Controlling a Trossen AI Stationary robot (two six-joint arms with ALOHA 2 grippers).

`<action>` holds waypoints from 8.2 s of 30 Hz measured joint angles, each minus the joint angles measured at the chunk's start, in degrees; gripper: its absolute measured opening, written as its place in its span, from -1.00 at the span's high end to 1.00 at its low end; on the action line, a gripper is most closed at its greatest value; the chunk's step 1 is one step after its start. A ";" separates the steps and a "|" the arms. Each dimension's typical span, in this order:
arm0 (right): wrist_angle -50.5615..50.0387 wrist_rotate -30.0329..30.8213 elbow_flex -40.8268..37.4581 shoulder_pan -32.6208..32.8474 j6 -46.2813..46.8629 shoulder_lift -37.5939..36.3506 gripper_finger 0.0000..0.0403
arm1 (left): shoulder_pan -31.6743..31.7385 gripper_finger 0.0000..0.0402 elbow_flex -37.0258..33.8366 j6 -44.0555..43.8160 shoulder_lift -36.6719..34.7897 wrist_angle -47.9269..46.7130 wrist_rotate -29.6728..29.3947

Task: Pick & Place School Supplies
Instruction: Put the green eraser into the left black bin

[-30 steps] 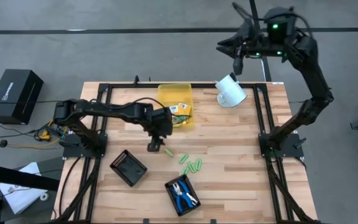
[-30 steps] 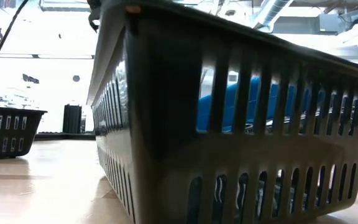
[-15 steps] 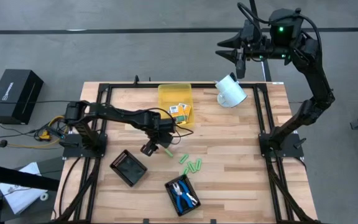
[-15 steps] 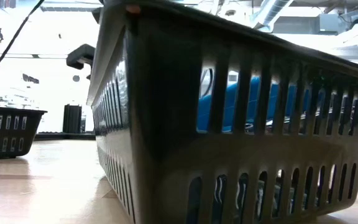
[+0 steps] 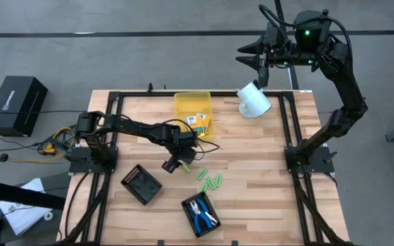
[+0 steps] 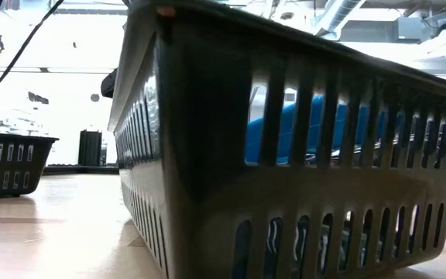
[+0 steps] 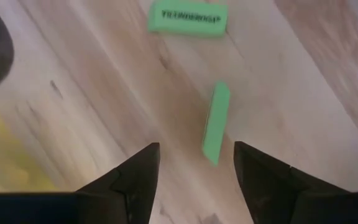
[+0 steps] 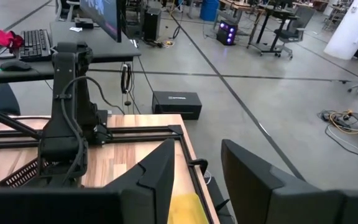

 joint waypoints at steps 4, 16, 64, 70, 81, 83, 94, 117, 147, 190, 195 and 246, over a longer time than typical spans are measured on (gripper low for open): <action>0.00 0.00 0.00 0.00 -0.11 0.00 0.40 | -0.69 0.04 -0.02 -0.05 1.46 0.18 0.91; -0.17 0.00 0.00 0.00 -1.21 0.00 0.40 | -0.96 0.05 0.00 -0.66 5.14 1.77 2.79; -0.39 -0.33 -0.04 -0.09 -6.14 0.00 0.42 | -24.11 0.88 -25.99 -86.54 -28.95 -7.05 -1.54; -0.37 -0.44 -0.04 -0.09 -6.10 0.00 0.42 | -28.44 0.88 -27.73 -92.47 -30.89 -6.68 -2.64; -0.17 -0.40 -0.04 -0.04 -4.80 0.00 0.42 | -28.33 0.88 -26.69 -92.77 -31.04 -6.81 -7.00; -0.08 -0.37 -0.04 -0.04 -4.55 0.00 0.42 | -28.28 0.88 -26.19 -92.67 -31.21 -6.81 -7.91; 0.07 -0.26 -0.04 -0.09 -4.43 0.00 0.42 | -27.96 0.88 -21.60 -96.22 -41.19 -15.07 -14.90; -0.39 -0.24 -0.04 -0.04 -4.44 0.11 0.42 | -43.06 0.88 -23.97 -103.93 -33.59 -15.21 -1.35; -0.41 -0.22 -0.04 -0.04 -2.95 0.13 0.42 | -6.76 0.88 -40.15 -77.35 -32.07 15.38 -1.48; -7.09 5.00 0.02 -0.04 -2.37 -0.11 0.42 | 3.42 0.03 -22.51 -80.17 -40.21 26.17 9.75; -23.97 15.13 0.02 -0.12 2.59 -0.09 0.45 | 7.34 0.03 -15.00 -73.73 -31.38 26.96 8.71; 1.14 -3.29 -50.84 -2.19 14.86 -19.78 0.51 | -3.67 0.03 17.84 -75.30 13.40 -2.49 2.52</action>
